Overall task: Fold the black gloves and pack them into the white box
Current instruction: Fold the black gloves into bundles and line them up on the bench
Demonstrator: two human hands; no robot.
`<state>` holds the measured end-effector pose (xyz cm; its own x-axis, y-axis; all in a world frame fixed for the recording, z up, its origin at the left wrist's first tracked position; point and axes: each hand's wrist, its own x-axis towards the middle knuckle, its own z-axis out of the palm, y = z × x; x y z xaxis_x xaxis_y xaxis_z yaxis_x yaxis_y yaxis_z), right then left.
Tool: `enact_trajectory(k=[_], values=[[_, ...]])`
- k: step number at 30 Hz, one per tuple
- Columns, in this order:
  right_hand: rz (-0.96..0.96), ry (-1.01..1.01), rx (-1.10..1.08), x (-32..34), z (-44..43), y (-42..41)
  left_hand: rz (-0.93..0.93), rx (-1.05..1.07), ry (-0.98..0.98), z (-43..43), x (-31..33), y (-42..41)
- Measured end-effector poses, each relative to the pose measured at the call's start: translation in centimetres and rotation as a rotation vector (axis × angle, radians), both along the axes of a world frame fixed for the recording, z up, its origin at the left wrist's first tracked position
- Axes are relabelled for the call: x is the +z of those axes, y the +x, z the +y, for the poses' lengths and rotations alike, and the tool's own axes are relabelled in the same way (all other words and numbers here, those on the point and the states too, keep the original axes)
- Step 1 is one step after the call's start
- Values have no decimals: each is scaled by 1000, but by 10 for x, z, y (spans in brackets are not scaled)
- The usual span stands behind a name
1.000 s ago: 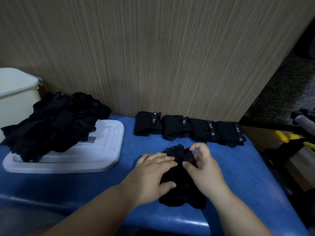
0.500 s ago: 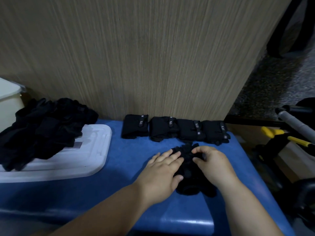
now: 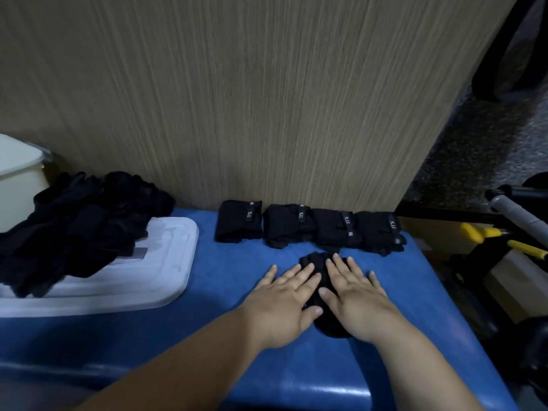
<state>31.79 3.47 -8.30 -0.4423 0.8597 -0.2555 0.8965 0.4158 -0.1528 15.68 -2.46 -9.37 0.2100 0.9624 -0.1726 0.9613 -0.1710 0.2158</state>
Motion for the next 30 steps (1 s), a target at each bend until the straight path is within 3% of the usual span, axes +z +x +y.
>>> enact_trajectory(k=[8,13,16,25,30], values=[[60,115,-63,1,-8,-4,-12,85,26,-11,9,-18],[352,419,10,11,-24,-24,-88,337,211,-34,21,-65],[526,474,85,15,-34,-53,-104,526,333,-48,26,-97],[617,114,278,21,-46,-183,-165,985,512,-80,42,-185],[674,-61,245,28,-48,-255,-319,1072,575,-87,42,-214]])
